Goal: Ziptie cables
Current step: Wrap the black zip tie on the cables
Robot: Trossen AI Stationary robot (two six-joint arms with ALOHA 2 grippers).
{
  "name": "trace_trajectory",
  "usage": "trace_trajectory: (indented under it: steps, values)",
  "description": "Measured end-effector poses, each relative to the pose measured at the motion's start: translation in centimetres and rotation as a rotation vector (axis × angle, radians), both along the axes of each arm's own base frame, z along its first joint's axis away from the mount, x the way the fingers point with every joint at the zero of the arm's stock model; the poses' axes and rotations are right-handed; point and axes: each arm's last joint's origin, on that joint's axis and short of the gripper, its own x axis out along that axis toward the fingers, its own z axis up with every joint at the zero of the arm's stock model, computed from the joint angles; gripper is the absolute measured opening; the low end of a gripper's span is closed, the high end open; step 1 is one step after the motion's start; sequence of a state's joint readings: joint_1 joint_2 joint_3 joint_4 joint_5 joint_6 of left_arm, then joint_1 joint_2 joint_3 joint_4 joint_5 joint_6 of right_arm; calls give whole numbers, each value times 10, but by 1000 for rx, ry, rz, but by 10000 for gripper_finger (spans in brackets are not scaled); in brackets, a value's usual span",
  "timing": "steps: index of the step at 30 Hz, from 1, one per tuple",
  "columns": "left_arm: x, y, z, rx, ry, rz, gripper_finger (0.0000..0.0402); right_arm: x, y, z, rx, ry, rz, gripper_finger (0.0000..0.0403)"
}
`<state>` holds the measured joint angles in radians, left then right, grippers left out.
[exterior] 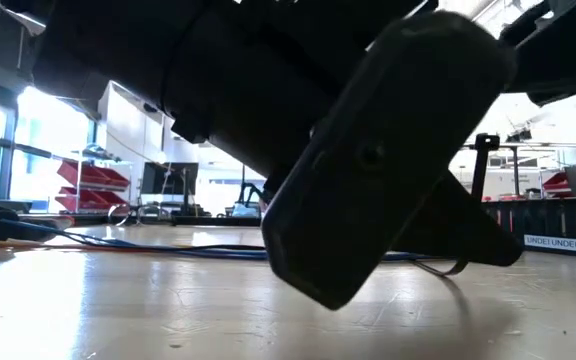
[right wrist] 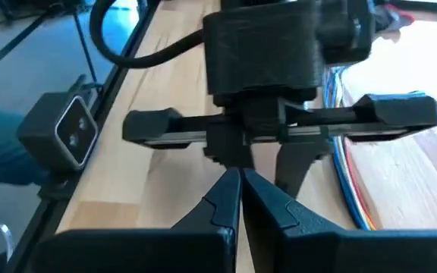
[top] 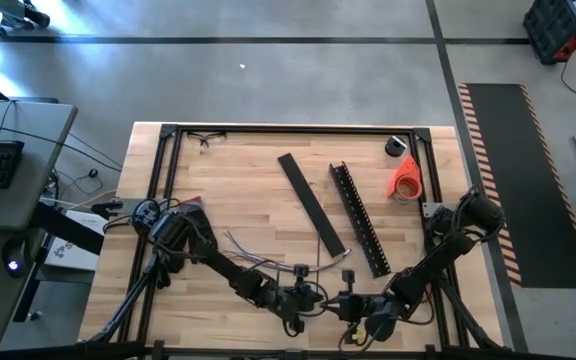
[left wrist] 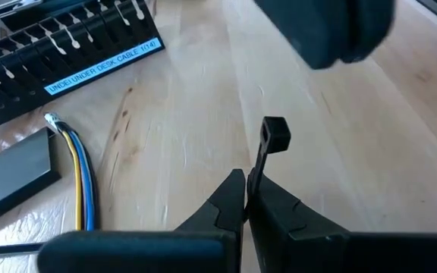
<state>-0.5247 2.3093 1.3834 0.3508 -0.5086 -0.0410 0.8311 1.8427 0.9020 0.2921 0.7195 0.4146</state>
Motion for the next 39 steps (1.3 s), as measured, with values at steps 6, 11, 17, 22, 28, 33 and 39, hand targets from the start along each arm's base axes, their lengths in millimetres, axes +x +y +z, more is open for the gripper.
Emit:
trace_trajectory:
  steps: [6, 11, 17, 22, 28, 33, 39]
  values:
    - [0, 0, 0, -2, -1, 0, 0, 7, -8, -10, 19, 41, -41, 0]
    - [-1, 0, -1, 2, 6, 2, 0, 9, -9, -22, 12, 86, -22, 0]
    - [-5, 0, -5, 31, 53, 32, 0, 8, -10, -23, -20, 75, -48, 0]
    - [-7, 6, -7, -7, 117, 86, 0, 8, -10, -22, -13, 75, -51, 0]
    - [-13, 10, -1, 9, 183, 118, 0, 8, -10, -22, -11, 74, -51, 0]
    - [-19, 10, 2, 37, 220, 133, 0, 7, -5, -20, 10, 54, -36, 0]
    - [-31, -1, -1, 52, 220, 157, 0, 4, 1, -18, 47, 52, 6, 0]
